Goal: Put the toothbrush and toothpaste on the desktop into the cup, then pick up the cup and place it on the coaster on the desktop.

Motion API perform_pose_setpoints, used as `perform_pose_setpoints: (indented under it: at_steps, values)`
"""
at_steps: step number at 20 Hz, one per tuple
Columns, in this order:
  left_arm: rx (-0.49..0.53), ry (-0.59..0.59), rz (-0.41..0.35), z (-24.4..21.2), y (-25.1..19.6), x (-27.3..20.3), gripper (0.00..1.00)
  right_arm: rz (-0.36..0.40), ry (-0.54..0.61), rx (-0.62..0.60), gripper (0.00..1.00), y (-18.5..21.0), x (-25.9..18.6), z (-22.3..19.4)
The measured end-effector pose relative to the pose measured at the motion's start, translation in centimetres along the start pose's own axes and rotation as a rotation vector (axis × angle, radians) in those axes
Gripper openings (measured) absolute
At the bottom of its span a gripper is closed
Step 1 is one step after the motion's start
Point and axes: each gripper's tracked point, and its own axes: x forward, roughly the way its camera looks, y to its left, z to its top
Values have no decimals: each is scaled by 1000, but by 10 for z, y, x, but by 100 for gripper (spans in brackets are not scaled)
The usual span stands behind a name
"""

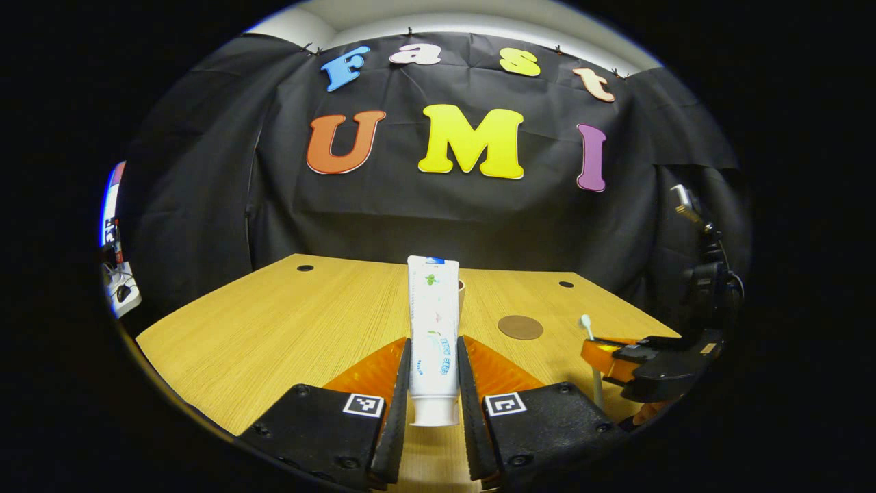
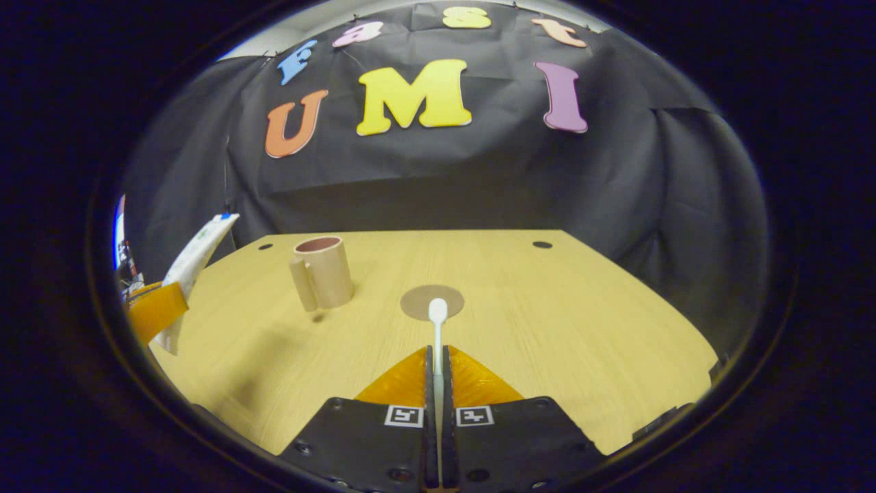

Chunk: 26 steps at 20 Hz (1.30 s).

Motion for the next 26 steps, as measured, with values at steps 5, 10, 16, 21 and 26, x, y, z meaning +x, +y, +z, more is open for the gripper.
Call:
perform_pose_setpoints:
  at_steps: [5, 10, 16, 21, 26]
  values:
    - [2, -28, 16, 7, 4, -3, 39, 12, -83, 0, 3, 3, -27, 27]
    - [27, -79, 45, 27, 8, 0, 39, 21, -130, -8, 2, 6, -43, 40]
    - [20, -142, 30, 76, -5, 23, 39, 25, -172, -25, 2, 7, -57, 51]
    - [-5, -165, 8, 110, -13, 64, 43, 34, -194, -4, 3, 7, -68, 61]
    - [-22, -205, -34, 132, -22, 126, 39, 23, -233, -4, 2, 1, -76, 70]
